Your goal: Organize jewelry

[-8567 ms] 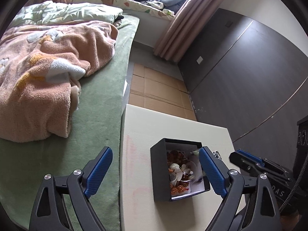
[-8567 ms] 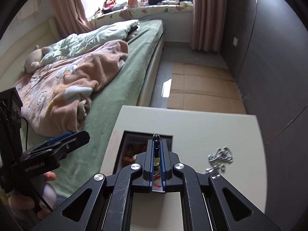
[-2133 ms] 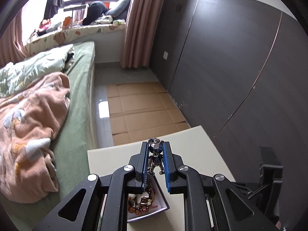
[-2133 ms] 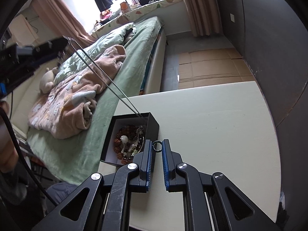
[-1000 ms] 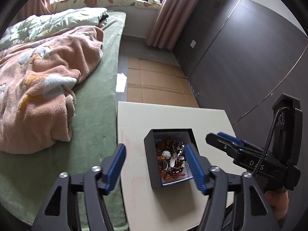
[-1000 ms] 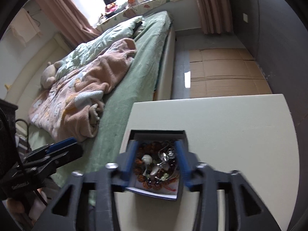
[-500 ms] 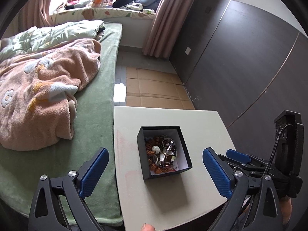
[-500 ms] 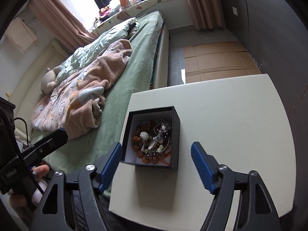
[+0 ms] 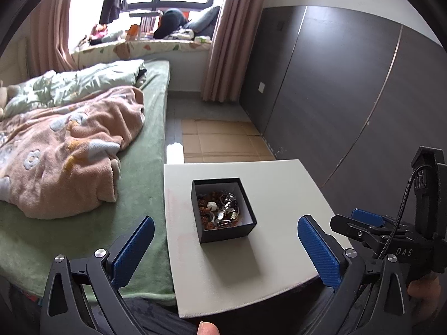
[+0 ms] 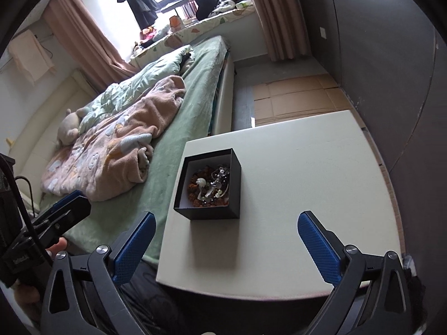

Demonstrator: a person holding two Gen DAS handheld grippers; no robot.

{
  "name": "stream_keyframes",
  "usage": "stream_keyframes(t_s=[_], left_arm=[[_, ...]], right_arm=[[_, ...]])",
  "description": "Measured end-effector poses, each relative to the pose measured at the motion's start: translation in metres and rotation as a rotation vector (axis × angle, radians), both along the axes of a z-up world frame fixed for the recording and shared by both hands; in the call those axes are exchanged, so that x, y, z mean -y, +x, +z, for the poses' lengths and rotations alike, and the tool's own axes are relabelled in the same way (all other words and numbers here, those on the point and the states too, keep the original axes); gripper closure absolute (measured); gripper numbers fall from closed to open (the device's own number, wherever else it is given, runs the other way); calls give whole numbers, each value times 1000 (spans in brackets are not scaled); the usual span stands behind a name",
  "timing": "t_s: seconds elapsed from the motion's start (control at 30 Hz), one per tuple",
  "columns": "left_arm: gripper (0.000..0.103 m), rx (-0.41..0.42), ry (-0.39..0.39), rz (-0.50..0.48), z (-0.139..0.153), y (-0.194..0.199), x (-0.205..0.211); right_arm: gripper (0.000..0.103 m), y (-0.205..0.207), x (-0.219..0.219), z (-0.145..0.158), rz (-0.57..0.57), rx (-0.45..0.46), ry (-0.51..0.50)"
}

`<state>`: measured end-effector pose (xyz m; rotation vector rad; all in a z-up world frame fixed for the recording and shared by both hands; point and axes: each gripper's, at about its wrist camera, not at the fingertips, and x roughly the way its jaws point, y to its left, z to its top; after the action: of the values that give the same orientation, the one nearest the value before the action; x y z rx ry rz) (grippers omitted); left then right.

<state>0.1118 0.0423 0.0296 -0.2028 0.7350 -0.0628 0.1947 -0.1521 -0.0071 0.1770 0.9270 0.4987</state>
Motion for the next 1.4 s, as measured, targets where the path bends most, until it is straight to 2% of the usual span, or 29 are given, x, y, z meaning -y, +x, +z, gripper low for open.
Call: stream_keyframes(t_s=[0.33, 0.73, 1.07, 1.4], left_arm=[[1, 108, 45, 1, 26, -66, 27], [1, 176, 81, 1, 25, -130, 45], [1, 186, 94, 11, 23, -155, 44], [1, 196, 80, 20, 22, -160, 39]], right_arm=[[0, -59, 29, 24, -42, 97, -15], [0, -123, 52, 43, -53, 195, -42], [0, -169, 58, 47, -75, 264, -55], [0, -177, 55, 49, -86, 292, -68]])
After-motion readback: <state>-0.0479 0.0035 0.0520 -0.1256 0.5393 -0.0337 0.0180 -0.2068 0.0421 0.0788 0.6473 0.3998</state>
